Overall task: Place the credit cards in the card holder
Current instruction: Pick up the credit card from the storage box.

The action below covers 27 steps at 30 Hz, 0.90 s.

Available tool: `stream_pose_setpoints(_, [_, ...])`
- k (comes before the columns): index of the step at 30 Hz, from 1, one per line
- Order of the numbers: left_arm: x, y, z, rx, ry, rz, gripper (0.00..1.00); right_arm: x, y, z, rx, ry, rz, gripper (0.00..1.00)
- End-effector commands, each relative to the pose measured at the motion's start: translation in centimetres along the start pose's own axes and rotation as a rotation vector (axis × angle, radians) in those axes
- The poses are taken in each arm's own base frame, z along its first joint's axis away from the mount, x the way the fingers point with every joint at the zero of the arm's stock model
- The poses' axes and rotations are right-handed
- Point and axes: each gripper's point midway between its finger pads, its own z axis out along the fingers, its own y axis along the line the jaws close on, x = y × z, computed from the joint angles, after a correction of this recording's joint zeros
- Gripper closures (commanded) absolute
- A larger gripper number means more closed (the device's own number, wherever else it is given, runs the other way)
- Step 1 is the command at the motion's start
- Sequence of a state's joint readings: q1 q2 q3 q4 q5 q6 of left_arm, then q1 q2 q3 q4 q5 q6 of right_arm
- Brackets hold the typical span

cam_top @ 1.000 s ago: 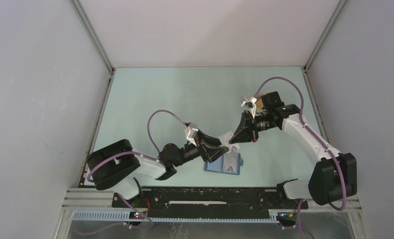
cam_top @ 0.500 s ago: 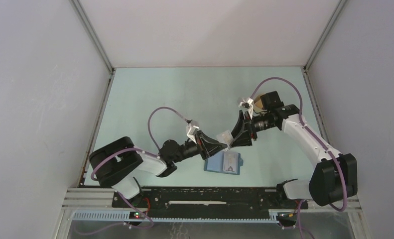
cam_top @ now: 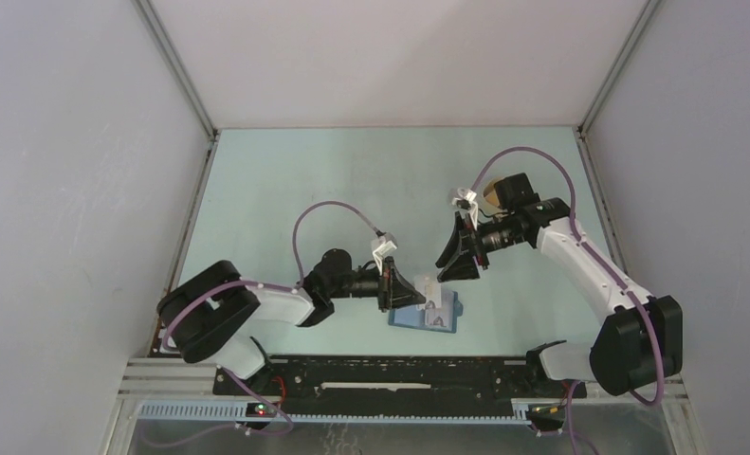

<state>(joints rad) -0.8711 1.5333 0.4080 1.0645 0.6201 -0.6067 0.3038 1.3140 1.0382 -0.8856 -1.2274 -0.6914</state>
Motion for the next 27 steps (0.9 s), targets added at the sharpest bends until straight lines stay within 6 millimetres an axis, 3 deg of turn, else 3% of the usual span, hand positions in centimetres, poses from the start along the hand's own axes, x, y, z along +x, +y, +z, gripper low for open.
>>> stream_pose_setpoints(1, [-1.0, -0.9, 0.0, 0.013, 0.057, 0.074, 1.00, -0.9, -0.2, 0.0, 0.013, 0.018, -0.024, 0.43])
stream_pose_setpoints(10, [-1.7, -1.6, -0.3, 0.015, 0.065, 0.105, 1.00, 0.1, -0.5, 1.1, -0.019, 0.067, 0.030, 0.46])
stream_pose_setpoints(18, [-2.0, -1.4, -0.3, -0.003, 0.061, 0.116, 1.00, 1.0, -0.1, 2.1, -0.065, 0.130, 0.040, 0.67])
stream_pose_setpoints(27, [-2.1, -1.5, -0.6, -0.007, 0.052, 0.125, 1.00, 1.8, -0.6, 2.3, -0.060, 0.167, 0.059, 0.69])
